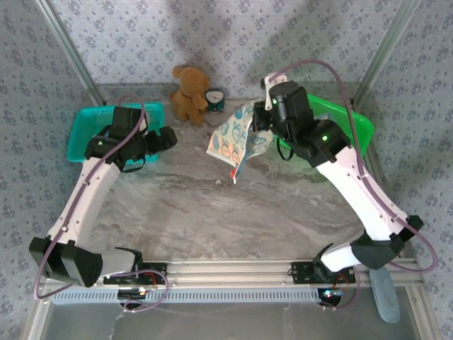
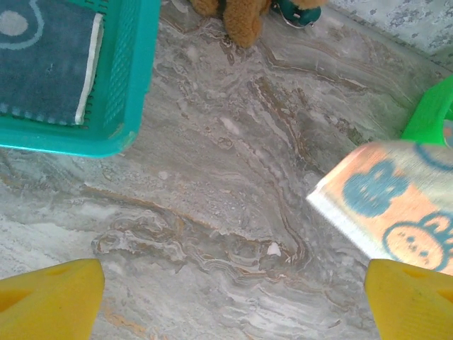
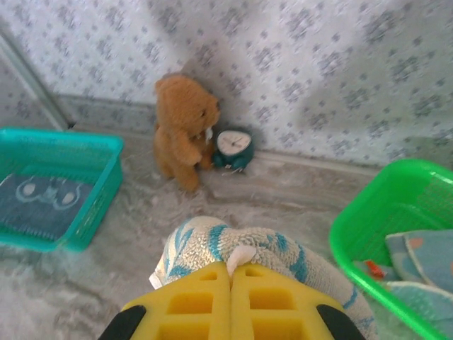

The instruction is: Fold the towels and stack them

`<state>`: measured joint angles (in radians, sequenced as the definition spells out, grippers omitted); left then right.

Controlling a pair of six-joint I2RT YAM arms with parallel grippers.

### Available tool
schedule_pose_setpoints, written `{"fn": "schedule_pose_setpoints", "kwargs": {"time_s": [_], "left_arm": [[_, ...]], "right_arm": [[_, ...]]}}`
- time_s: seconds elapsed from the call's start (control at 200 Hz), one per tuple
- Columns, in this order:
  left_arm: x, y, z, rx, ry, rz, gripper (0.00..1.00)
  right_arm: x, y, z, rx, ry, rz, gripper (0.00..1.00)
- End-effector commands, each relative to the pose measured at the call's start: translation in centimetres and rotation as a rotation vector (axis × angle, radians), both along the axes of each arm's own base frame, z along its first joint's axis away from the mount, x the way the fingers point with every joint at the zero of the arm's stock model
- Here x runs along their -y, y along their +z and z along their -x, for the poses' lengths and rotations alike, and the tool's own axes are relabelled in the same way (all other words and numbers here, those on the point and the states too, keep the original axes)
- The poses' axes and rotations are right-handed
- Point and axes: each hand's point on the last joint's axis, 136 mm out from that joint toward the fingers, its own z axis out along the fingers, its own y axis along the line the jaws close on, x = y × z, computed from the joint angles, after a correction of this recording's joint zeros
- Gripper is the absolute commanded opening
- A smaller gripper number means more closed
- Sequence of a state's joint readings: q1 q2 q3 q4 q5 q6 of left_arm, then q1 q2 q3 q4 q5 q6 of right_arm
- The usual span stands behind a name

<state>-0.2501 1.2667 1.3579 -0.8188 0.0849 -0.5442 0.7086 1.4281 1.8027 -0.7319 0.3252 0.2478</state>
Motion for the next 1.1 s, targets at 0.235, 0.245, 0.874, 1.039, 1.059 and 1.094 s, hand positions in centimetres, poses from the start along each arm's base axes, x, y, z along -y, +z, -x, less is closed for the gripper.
{"fn": "schedule_pose_setpoints", "kwargs": {"time_s": [0.235,0.245,0.874,1.039,1.059,1.094], "left_arm": [[-1.4,-1.2,1.3,-0.037,0.017,-0.067,0.95],[-1.4,-1.3,1.3,-0.039,0.017,-0.068,0.95],[2.3,-5.5,0.3,-0.128,-0.073,0.006,0.85],[6.2,-7.6,-0.4,-0.16,-0.176,0.014,0.74],[6.8,-7.9,-0.5,-0.165,-0.19,0.014,0.73],[7.7,-8.8,-0.5,-0.18,-0.214,0.011,0.7]], "right_arm": [[-5.5,-9.0,-1.7,-0.196,0.237,-0.253,0.0],[-5.3,-9.2,-2.1,-0.196,0.231,-0.254,0.0],[8.4,-21.8,-2.4,-0.414,0.023,-0.058,0.17],[10.1,-22.3,-1.8,-0.42,-0.054,-0.051,0.46],[10.1,-22.3,-1.6,-0.425,-0.06,-0.054,0.48],[10.3,-22.4,-1.3,-0.431,-0.081,-0.057,0.52]]}}
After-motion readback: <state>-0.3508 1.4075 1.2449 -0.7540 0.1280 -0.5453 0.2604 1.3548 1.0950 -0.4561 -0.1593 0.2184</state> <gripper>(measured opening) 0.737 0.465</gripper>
